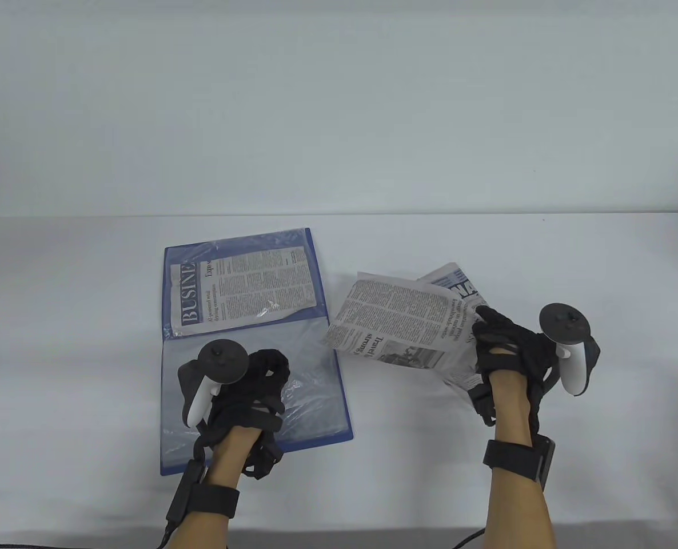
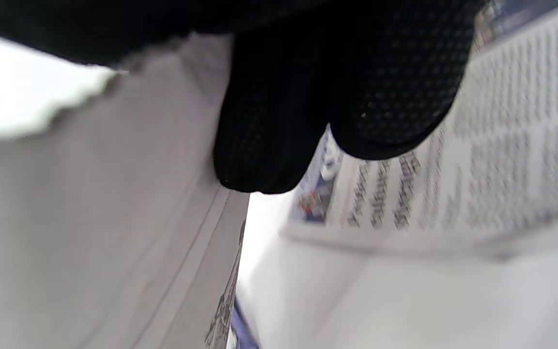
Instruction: Insert newspapers into folder
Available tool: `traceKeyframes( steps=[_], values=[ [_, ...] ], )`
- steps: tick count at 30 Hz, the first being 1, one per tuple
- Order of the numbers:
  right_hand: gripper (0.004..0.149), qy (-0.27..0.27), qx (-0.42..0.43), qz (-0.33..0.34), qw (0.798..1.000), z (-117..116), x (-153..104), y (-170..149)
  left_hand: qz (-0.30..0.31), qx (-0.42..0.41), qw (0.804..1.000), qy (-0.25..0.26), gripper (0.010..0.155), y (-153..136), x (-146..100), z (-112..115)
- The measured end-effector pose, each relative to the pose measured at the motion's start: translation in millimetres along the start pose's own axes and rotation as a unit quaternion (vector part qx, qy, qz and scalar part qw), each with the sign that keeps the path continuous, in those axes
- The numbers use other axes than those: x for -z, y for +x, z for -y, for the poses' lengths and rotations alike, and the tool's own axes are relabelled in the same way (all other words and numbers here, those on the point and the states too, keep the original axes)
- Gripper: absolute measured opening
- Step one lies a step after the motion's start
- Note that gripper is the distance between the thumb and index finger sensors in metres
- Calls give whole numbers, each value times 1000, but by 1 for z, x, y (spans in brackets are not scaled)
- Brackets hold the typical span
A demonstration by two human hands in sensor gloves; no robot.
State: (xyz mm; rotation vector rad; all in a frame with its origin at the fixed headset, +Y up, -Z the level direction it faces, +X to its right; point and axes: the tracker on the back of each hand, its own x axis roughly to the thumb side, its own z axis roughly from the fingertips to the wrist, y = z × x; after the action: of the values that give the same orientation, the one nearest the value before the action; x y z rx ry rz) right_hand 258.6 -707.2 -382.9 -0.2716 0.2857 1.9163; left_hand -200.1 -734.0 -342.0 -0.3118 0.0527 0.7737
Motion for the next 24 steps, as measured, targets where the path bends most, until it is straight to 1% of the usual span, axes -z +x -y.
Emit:
traceKeyframes(
  steps=[2,4,6,8,9,12,14,16,19,22,23,24],
  values=[
    [51,56,12,-10,998,-11,7,-6,2,0,1000,0,42,0,0,0],
    [51,87,32,-25,995,-20,12,-11,2,5,1000,0,42,0,0,0],
    [51,137,30,-44,989,-30,18,-19,0,7,1000,0,42,-1,0,0],
    [51,167,27,-65,983,-34,21,-25,-1,5,1000,-1,42,-2,0,0],
    [51,174,27,-76,981,-35,22,-29,-2,6,1000,-3,42,-2,0,0],
    [51,166,32,-100,981,-30,22,-37,0,2,1000,-4,42,-1,0,0],
    [51,158,36,-103,981,-24,20,-39,2,6,1000,3,41,1,-1,-1],
    [50,166,31,-96,981,-21,18,-38,6,4,1000,4,42,2,-1,-2],
    [51,201,23,-49,978,-33,26,-33,16,-3,1000,-8,41,4,0,1],
    [53,223,12,-33,974,-51,33,-30,13,27,999,-28,41,5,2,3],
    [54,228,-4,-33,973,-58,35,-28,10,41,999,-32,41,6,2,4],
    [60,227,-19,-34,973,-64,36,-25,9,49,998,-31,41,6,2,4]
  ],
)
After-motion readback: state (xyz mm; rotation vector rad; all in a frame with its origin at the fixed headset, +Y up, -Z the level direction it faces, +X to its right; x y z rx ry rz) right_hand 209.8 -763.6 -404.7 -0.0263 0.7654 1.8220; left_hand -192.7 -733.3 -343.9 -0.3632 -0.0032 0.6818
